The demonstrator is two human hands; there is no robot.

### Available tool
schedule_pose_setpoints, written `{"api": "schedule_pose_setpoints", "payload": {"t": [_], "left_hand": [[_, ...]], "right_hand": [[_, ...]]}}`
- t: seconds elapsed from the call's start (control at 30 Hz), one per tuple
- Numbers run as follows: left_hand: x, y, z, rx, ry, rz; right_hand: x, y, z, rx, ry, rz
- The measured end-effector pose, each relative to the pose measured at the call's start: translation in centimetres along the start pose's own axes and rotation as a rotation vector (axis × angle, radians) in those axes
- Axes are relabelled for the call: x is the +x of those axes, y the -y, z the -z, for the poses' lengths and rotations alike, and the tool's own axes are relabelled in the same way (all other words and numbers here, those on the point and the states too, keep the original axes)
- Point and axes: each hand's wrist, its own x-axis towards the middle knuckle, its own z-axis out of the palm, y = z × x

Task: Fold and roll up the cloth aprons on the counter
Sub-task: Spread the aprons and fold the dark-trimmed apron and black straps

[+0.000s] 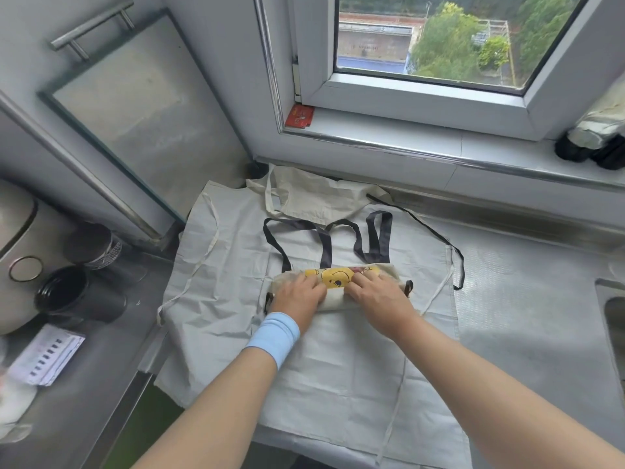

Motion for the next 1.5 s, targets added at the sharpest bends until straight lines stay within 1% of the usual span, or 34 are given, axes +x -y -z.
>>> {"api": "schedule_pose_setpoints", "payload": {"t": [0.03,0.1,0.23,0.33,0.4,0.5,0.57,0.63,0.67,0.73,0.77,0.8,0.87,0.9,0.93,0.97,1.0,1.07,1.1,1.2,1.27,1.33,1.4,1.5], "left_hand": [[-0.2,-0.2,-0.1,-0.016,0.045,0.033],[-0.6,0.4,-0.7,-0.044,0.062,0.075],[-0.9,2.5,-0.8,-0.134,0.06,0.033],[-0.7,3.9,0.0,-0.231,0.072,0.062],[-0.3,4.3,0.6,-0.29,0.085,0.158],[0.8,4.5,1.2,-0.401,0.126,0.372],[1.9,4.3,1.2,-0.437,0.187,0.445],[3.0,4.0,1.4,-0.373,0.217,0.481],[3.5,3.8,1.4,-0.292,0.212,0.487],[4.2,3.2,1.2,-0.084,0.129,0.438],[4.5,2.8,1.0,-0.017,0.054,0.379],[4.7,2.1,0.8,0.008,-0.011,0.285],[4.8,1.0,-0.4,0.029,-0.118,0.026],[4.5,0.8,-1.0,0.001,-0.137,-0.057],[4.1,0.7,-1.5,-0.055,-0.134,-0.088],[3.7,0.8,-1.8,-0.119,-0.089,-0.077],[3.3,1.1,-2.3,-0.135,-0.019,-0.057],[2.4,1.7,-2.4,-0.094,0.164,-0.04],[2.2,1.9,-2.2,-0.1,0.193,-0.047],[2.6,2.0,-1.7,-0.136,0.196,-0.028],[3.2,2.0,-1.5,-0.17,0.154,0.03],[3.8,2.2,-1.1,-0.137,0.109,0.065],[4.4,2.2,-0.6,-0.095,0.138,0.075],[5.1,1.8,0.3,-0.04,0.181,0.079]], "right_hand": [[-0.1,0.0,0.0,0.031,0.014,-0.016],[-0.5,-0.3,0.3,0.066,0.066,-0.056],[-0.3,-1.6,0.7,0.114,0.153,-0.083],[0.5,-2.4,0.9,0.158,0.18,-0.111],[1.0,-2.7,1.3,0.21,0.171,-0.179],[2.1,-3.0,1.8,0.235,0.209,-0.24],[2.8,-3.0,1.7,0.261,0.199,-0.287],[3.4,-3.0,1.3,0.226,0.133,-0.35],[3.6,-3.1,1.1,0.173,0.097,-0.359],[4.0,-3.1,0.4,0.04,0.045,-0.306],[4.2,-3.0,0.2,0.003,0.013,-0.271],[4.4,-2.9,0.0,-0.016,-0.028,-0.227],[4.5,-2.3,-0.3,-0.022,-0.094,-0.124],[4.4,-2.1,-0.5,-0.015,-0.11,-0.075],[4.1,-2.1,-0.8,-0.002,-0.112,-0.043],[3.8,-2.3,-1.1,0.028,-0.097,-0.026],[3.4,-2.6,-1.5,0.076,-0.078,-0.023],[2.8,-3.3,-2.0,0.194,-0.051,-0.029],[2.5,-3.7,-2.0,0.229,-0.042,-0.032],[2.5,-4.1,-1.3,0.263,0.011,-0.049],[2.7,-4.1,-1.0,0.274,0.007,-0.056],[3.2,-3.9,-1.0,0.255,0.013,-0.049],[3.8,-3.9,-1.1,0.194,0.052,-0.053],[4.6,-3.9,-0.9,-0.015,-0.001,-0.031]]}}
